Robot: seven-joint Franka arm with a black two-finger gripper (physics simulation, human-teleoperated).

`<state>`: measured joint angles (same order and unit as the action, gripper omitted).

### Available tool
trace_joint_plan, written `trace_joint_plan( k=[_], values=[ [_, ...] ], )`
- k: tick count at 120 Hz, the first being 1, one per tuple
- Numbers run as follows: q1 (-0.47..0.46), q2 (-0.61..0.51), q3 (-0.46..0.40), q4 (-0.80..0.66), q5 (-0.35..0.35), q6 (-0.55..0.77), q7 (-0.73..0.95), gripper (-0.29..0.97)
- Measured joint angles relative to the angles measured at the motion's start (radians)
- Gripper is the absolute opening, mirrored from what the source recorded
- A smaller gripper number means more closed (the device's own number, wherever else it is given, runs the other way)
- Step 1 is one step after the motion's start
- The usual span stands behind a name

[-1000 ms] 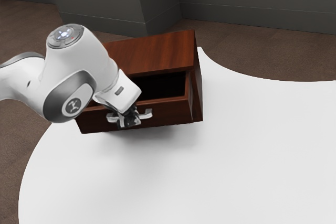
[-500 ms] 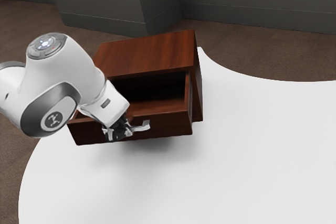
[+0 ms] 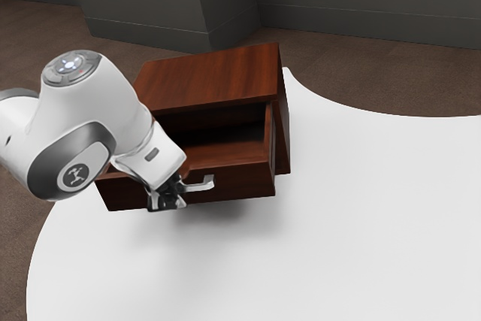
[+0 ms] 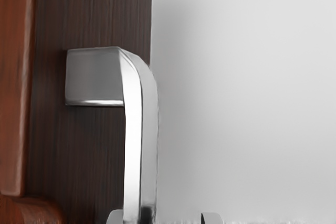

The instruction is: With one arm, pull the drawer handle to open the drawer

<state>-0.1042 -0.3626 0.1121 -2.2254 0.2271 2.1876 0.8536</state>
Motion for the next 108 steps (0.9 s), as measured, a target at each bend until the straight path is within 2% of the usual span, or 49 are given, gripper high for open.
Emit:
trace_joint_plan(
  k=[21, 45, 64, 79, 94, 108],
  values=[
    [0.001, -0.025, -0.017, 0.035, -0.006, -0.043, -0.005, 0.03],
    [0.0, -0.034, -0.041, 0.22, -0.034, -0.173, -0.003, 0.17],
    [0.006, 0.07, -0.034, 0.401, -0.093, -0.33, -0.002, 0.41],
    [0.006, 0.188, -0.024, 0.575, -0.151, -0.462, -0.026, 0.53],
    [0.012, 0.225, 0.024, 0.611, -0.219, -0.558, -0.107, 0.6],
    [0.009, 0.229, 0.032, 0.617, -0.251, -0.608, -0.176, 0.63]
  ],
)
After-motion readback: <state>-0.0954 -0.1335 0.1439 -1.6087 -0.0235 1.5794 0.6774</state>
